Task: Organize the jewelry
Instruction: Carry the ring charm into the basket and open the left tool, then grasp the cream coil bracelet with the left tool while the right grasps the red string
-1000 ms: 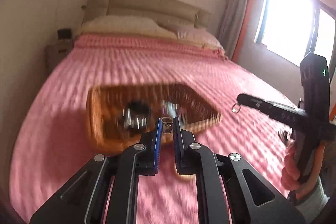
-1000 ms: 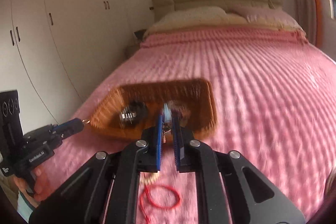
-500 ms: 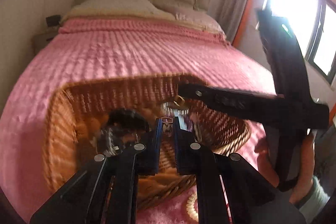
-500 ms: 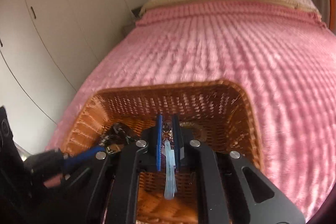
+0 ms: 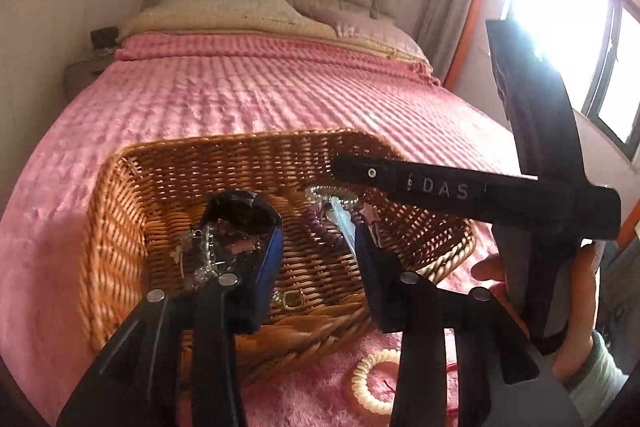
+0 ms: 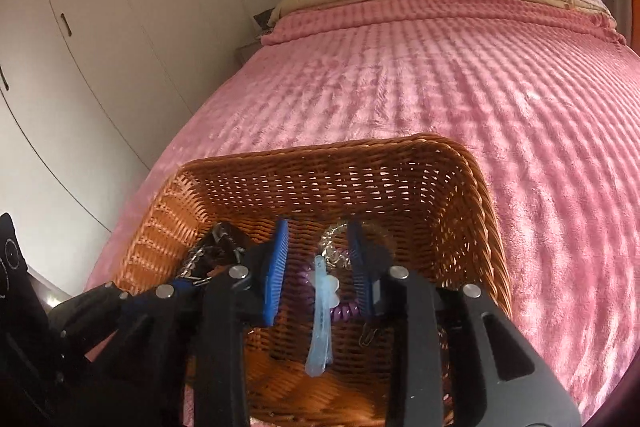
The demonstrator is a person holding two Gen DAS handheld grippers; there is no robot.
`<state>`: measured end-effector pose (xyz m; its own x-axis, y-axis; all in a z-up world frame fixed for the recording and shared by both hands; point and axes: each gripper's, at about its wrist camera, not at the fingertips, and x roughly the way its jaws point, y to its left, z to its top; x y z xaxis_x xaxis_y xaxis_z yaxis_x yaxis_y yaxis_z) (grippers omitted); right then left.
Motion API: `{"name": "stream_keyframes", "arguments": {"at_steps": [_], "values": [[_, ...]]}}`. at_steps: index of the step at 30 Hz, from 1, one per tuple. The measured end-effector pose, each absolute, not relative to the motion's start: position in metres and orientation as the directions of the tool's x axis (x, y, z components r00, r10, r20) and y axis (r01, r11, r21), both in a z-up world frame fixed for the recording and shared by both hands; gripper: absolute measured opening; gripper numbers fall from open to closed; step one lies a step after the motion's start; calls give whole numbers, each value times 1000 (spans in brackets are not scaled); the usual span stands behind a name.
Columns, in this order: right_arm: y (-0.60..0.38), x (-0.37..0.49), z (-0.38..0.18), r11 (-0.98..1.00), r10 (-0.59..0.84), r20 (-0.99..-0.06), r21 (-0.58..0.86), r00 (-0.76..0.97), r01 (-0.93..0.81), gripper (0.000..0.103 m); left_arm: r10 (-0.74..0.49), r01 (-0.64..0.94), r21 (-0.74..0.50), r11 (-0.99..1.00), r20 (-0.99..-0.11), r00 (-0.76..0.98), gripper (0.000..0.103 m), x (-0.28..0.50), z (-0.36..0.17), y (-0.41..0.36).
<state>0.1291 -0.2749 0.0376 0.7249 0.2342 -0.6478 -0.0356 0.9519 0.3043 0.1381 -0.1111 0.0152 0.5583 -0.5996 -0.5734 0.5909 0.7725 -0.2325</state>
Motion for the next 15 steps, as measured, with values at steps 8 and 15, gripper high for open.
{"name": "stream_keyframes", "arguments": {"at_steps": [8,15], "values": [[-275,59,61,965,189,-602,262,775,-32,28,-628,583,-275,765,-522,578,38,91,35,-86],[-277,-11,45,975,161,-636,223,754,-20,28,-611,548,-307,778,-569,550,38,58,16,-74]]}}
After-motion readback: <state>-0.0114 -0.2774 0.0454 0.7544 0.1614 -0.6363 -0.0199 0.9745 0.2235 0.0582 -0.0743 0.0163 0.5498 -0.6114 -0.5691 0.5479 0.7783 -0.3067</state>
